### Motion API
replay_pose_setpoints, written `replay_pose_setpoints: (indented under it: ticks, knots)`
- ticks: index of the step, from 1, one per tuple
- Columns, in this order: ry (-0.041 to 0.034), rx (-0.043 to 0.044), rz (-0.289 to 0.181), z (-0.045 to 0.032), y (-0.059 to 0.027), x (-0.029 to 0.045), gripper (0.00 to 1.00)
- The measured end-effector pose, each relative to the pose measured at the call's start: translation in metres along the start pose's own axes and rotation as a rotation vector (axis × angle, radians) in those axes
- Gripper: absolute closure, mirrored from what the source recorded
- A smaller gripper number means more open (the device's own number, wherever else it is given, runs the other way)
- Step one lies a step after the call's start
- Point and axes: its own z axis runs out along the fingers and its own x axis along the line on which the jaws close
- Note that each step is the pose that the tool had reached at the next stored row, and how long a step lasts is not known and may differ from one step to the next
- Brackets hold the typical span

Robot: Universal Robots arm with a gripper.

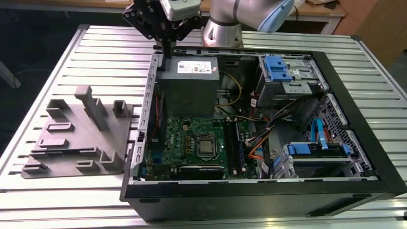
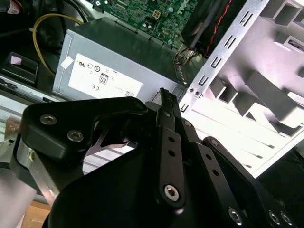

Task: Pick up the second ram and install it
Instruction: 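Reach for the second ram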

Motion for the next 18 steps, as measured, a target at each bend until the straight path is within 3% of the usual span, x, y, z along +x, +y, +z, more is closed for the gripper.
replay_pose_setpoints:
  ticks: [3,18]
  knots:
    - [0.0001,0.0001,0.0,0.0002,-0.0003,0.0033,0.93]
    - [0.0,0.0,0.0,0.0023,-0.0035,0.0434,0.93]
